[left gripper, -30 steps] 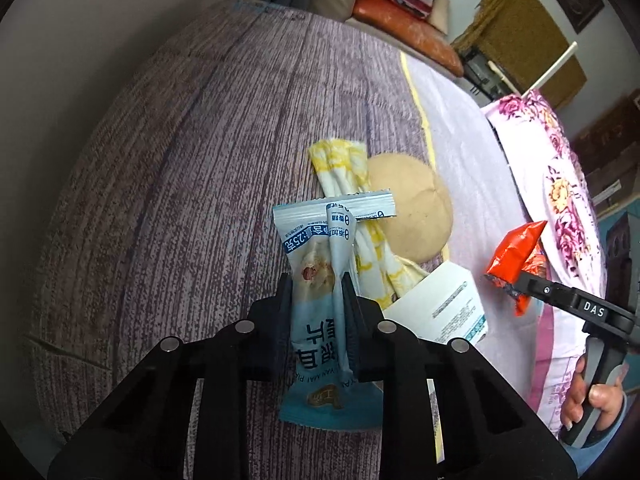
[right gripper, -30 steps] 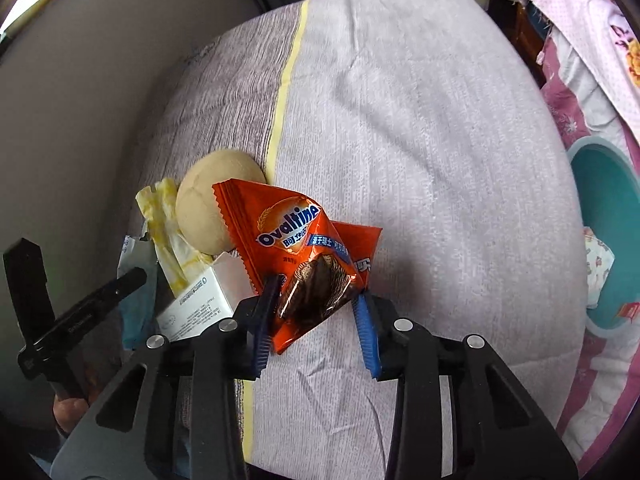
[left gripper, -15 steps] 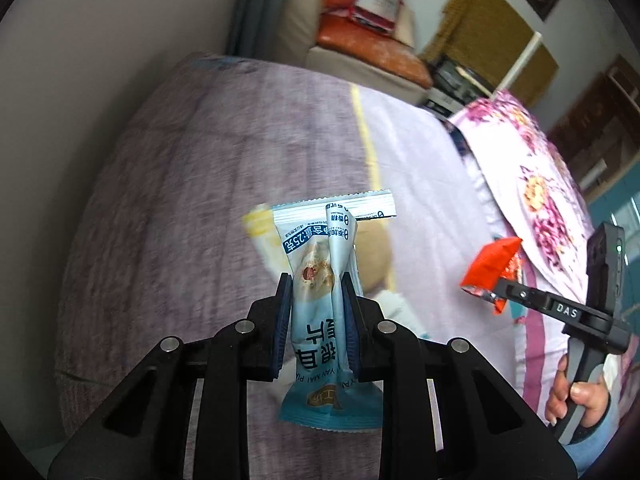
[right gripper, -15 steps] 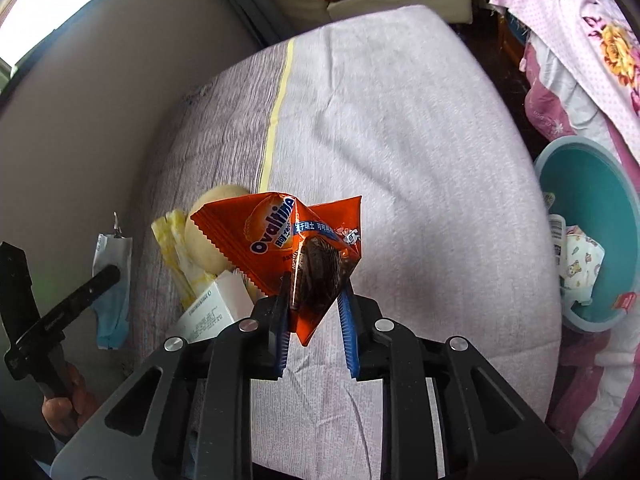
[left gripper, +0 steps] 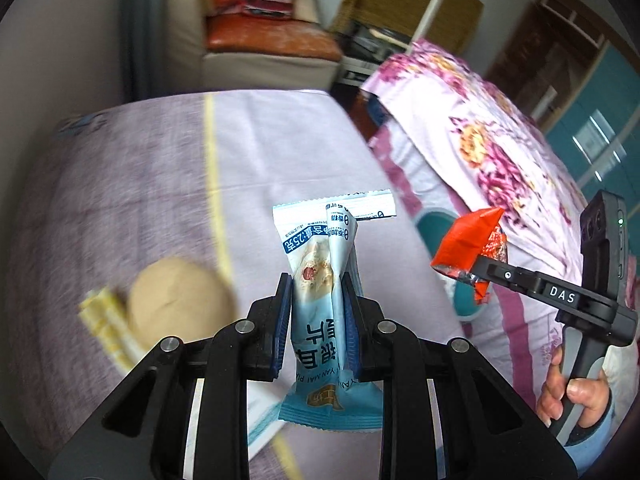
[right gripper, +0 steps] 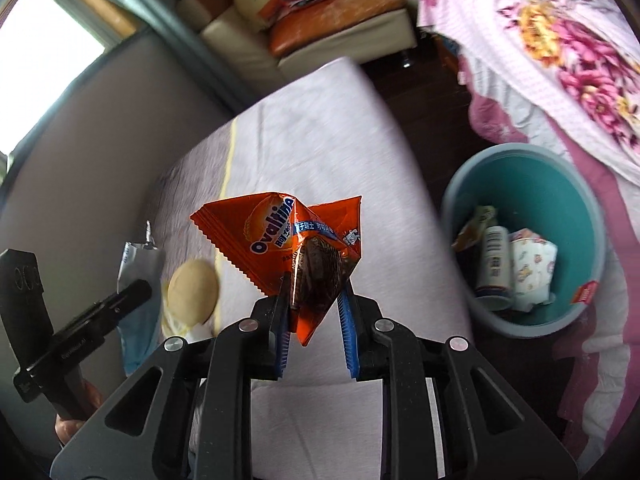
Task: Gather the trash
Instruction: 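Lift the snack stick and Ovaltine pack and carry them over the teal bucket, then open both tools over the teal bucket to drop stick and pack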
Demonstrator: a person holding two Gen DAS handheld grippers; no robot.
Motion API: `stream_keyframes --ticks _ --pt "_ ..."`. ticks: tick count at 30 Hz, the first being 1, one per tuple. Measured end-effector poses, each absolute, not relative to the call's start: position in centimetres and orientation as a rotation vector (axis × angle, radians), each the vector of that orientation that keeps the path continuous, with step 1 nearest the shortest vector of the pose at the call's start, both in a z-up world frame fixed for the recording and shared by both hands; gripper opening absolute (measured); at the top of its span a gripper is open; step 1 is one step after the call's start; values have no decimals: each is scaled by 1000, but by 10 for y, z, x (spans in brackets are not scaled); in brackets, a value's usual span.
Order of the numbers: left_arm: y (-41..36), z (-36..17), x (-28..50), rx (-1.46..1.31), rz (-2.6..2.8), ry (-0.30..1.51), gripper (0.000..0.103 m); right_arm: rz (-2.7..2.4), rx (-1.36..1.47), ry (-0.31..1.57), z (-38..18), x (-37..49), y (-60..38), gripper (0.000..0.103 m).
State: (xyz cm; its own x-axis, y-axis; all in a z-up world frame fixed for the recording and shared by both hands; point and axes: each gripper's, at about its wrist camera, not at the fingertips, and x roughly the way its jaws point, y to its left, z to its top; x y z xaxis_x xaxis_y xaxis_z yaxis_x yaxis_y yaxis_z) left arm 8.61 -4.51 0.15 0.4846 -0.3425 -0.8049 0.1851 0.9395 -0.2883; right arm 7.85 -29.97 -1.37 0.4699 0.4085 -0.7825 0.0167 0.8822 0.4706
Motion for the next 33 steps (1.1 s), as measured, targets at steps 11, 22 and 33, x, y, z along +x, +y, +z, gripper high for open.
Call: stream_keyframes --ticks 11,22,33 --pt "-152 -6 125 -75 -459 1051 25 116 539 992 -13 73 -388 21" --pt "-236 -22 144 19 -540 1099 25 5 607 988 -31 61 -451 21" --pt "-285 -40 161 58 -573 1140 25 -41 641 1005 -49 61 -484 21"
